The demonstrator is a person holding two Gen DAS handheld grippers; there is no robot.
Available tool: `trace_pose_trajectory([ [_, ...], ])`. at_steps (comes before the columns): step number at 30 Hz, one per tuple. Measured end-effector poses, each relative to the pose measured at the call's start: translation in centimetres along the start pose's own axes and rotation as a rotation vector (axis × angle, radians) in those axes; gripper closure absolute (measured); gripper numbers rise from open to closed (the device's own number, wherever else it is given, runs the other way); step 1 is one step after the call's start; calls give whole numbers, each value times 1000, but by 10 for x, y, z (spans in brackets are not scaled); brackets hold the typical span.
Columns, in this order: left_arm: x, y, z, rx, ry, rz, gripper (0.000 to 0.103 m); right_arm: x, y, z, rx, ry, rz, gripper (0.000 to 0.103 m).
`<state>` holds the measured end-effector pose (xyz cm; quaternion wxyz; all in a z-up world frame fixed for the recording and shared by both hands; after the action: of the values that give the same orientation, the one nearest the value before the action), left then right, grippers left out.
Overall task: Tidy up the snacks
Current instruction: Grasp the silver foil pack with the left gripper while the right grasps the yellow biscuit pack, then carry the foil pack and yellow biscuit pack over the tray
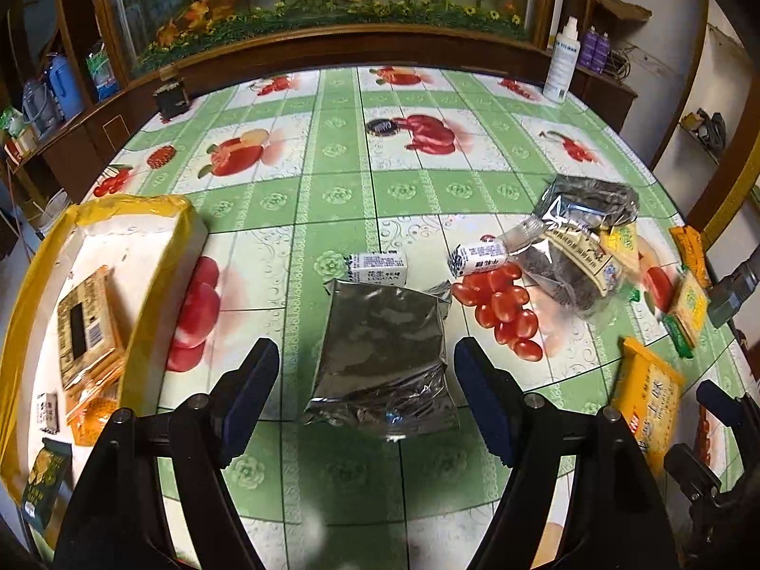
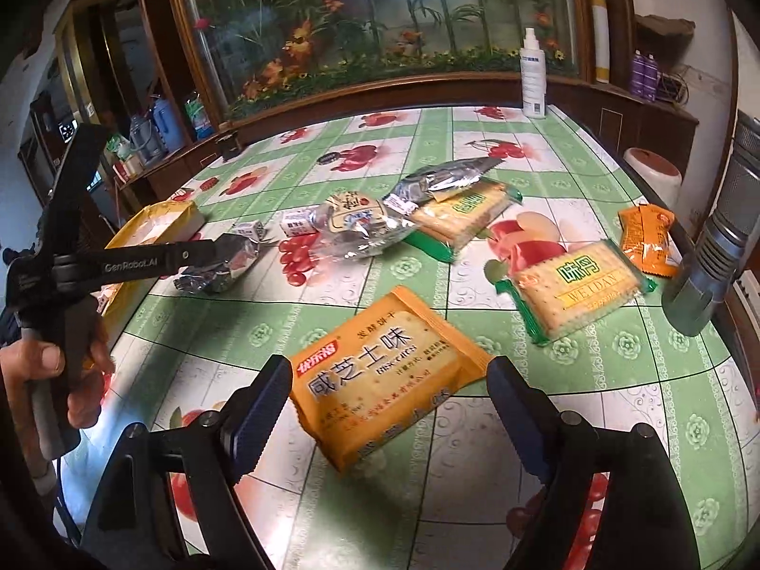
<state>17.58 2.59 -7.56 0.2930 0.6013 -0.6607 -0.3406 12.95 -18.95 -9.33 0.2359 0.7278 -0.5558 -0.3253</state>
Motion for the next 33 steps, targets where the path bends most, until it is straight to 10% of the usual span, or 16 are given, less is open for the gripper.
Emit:
trace_pose_trajectory([
  [10, 8, -33, 8, -34, -20, 37, 15, -4, -17, -7, -67, 132, -39, 15],
  [15, 0, -28, 9, -9, -5, 33, 40, -1, -12, -3, -100, 49, -58, 15],
  [20, -8, -24, 16, -11, 15, 41, 40, -11, 2, 12, -140, -83, -78, 15],
  [28, -28, -6, 41, -14, 82, 61, 41, -19, -45, -8, -121, -188, 79, 9],
  [33, -43, 7, 59, -9, 123, 64, 42, -44, -66, -8, -115, 22, 242, 13],
])
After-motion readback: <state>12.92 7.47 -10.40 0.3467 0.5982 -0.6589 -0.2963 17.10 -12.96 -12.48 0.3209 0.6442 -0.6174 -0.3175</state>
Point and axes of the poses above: each gripper's, at about its wrist camera, not at the fingertips, and y roughly against the way its jaws point, x to its right, z to its underside, the point moved 4 cm from there along -y, roughly the way its jaws point, and after that the axes turned 5 degrees about -y, right-handed, at the moved point
